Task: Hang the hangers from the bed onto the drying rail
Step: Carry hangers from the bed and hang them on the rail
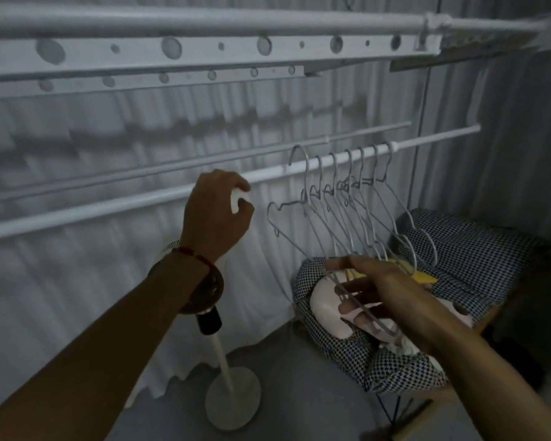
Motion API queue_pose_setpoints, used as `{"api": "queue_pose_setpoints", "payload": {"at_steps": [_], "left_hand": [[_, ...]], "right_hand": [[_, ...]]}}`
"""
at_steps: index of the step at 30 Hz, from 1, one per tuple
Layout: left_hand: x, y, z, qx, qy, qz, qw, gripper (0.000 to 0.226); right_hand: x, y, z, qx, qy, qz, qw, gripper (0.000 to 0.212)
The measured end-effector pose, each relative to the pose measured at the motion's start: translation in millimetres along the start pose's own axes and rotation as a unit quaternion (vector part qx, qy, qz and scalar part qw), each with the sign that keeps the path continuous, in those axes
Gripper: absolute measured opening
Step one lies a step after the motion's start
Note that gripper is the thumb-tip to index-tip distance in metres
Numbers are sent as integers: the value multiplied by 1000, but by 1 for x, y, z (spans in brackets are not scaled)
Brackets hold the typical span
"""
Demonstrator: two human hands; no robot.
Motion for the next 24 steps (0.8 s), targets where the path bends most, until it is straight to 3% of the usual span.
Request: {"api": "queue_pose_setpoints", "payload": {"at_steps": [3,10,24], "left_hand": [[29,5,6,71,53,-1,996,32],[40,33,38,85,7,68,994,57],[30,40,53,77,44,84,993,56]], "right_hand": [[12,-4,14,-19,3,-9,1000,42],[46,14,34,-25,39,-30,998,44],[61,26,20,-5,90,-37,995,45]]}}
Point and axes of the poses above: each hand's wrist, its own x-axis towards the middle knuckle, its own y-axis out of the palm, z = x × y, the point moved 7 cm from there along x, towards the middle knuckle, and after that the axes turned 12 degrees about -x, right-handed, at the moved point
